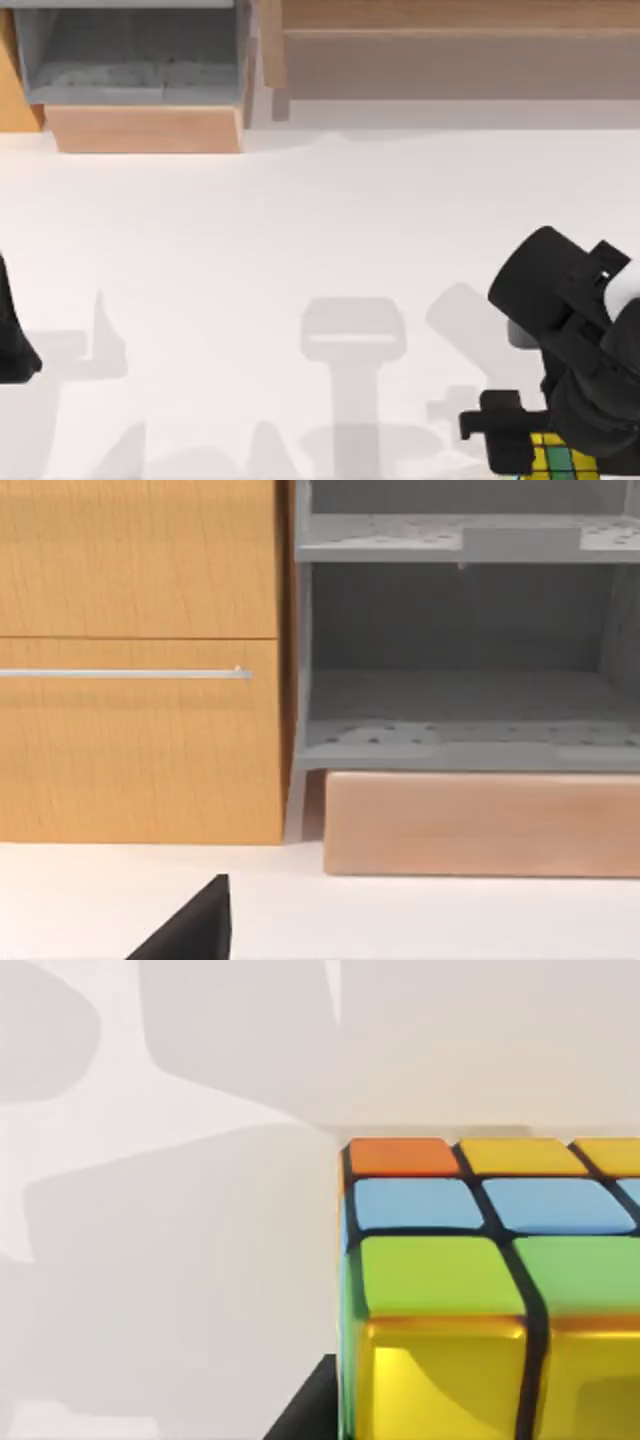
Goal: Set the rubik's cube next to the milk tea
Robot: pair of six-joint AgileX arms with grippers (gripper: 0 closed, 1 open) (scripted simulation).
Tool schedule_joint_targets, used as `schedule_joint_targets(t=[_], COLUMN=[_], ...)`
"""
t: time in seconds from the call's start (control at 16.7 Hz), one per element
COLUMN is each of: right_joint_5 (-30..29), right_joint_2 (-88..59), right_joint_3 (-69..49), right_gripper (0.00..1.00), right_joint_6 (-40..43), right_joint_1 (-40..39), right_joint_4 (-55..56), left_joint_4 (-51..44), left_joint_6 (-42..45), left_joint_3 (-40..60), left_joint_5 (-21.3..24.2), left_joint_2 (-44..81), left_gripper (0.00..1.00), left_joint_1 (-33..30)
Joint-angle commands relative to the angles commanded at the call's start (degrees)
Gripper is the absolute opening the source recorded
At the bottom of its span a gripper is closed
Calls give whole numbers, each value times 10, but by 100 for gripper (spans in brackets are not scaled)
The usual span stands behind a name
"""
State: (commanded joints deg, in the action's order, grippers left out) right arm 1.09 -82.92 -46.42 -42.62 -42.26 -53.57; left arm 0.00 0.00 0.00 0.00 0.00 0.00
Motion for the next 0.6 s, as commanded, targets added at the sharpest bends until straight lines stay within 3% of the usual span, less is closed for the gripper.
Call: schedule_joint_targets(t=[0.24, 0.6], right_joint_5=[0, 0], right_joint_2=[0, 0], right_joint_3=[0, 0], right_gripper=[98, 100], right_joint_6=[0, 0], right_joint_1=[0, 0], right_joint_4=[0, 0], left_joint_4=[0, 0], left_joint_6=[0, 0], left_joint_3=[0, 0], left_joint_5=[0, 0], left_joint_2=[0, 0], left_gripper=[100, 100], left_joint_1=[0, 0])
